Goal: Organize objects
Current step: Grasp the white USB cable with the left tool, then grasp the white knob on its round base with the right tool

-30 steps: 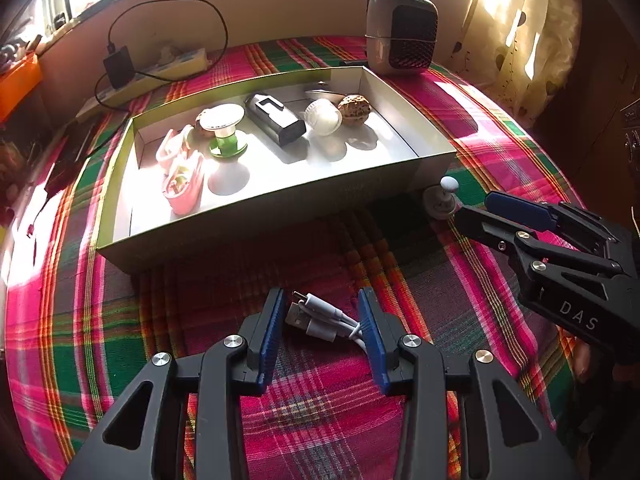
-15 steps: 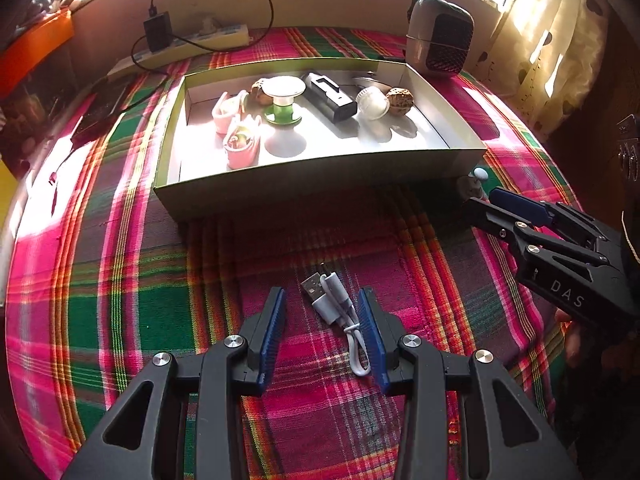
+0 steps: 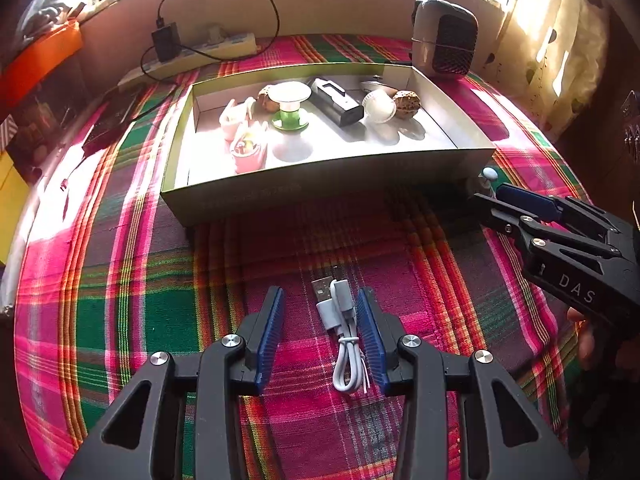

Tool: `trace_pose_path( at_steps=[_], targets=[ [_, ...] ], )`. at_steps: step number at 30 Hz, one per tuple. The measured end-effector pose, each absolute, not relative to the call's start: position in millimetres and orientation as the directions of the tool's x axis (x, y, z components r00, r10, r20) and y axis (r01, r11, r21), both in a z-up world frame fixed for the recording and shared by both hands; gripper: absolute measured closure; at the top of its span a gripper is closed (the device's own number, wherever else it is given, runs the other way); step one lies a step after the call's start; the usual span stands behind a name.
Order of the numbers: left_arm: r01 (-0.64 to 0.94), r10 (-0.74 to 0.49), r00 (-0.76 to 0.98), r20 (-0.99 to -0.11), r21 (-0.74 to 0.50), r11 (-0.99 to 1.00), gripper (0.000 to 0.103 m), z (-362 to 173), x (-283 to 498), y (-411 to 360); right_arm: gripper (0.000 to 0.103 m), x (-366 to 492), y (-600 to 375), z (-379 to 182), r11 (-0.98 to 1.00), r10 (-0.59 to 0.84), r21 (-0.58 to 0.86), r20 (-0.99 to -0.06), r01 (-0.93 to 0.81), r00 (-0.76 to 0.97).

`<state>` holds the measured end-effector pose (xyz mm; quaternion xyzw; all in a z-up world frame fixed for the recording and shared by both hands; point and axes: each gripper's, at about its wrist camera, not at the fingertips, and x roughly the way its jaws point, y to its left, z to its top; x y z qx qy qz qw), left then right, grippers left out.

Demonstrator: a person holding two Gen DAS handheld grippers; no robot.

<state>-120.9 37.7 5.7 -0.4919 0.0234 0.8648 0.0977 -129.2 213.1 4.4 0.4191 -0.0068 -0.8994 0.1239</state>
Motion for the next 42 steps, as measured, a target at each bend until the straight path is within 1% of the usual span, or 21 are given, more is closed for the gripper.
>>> trace_pose_path(
  at_steps=[2,3,4,6,20,39,40,41,42],
  targets=[
    [-0.181,0.150,-0.499,-0.854,-0.066,-0.981,0.071,6,-122,35,0.059,-130,213,4,-0.970,-0.226,0.114,-0.754,0.216,-0.616],
    [-0.177,0.143,-0.504,-0.852,-0.061,-0.982,0.079,6,-123,34,0.059,-130,213,3,-0.970,-0.224,0.114,-0.756,0.214,-0.615],
    [-0.172,0.137,-0.507,-0.851,-0.056,-0.984,0.084,6,-123,33,0.059,-131,213,2,-0.971,-0.222,0.113,-0.758,0.212,-0.613],
    [-0.178,0.144,-0.508,-0.849,-0.059,-0.982,0.086,5,-123,31,0.059,-131,213,2,-0.971,-0.223,0.116,-0.758,0.210,-0.613],
    [-0.193,0.152,-0.556,-0.817,-0.051,-0.980,0.087,4,-127,30,0.059,-138,213,-1,-0.975,-0.208,0.111,-0.767,0.193,-0.606],
    [-0.208,0.195,-0.575,-0.795,-0.089,-0.974,0.087,2,-127,23,0.059,-149,201,-1,-0.987,-0.107,0.009,-0.781,0.161,-0.615],
    [-0.208,0.196,-0.574,-0.795,-0.090,-0.974,0.087,2,-127,23,0.060,-149,201,-1,-0.987,-0.107,0.009,-0.781,0.160,-0.615],
    [-0.208,0.196,-0.574,-0.795,-0.089,-0.974,0.087,2,-127,23,0.065,-148,201,-1,-0.988,-0.104,0.007,-0.780,0.157,-0.617],
    [-0.208,0.195,-0.575,-0.795,-0.089,-0.974,0.087,2,-127,23,0.068,-148,201,-1,-0.988,-0.104,0.007,-0.779,0.157,-0.618]
  ],
)
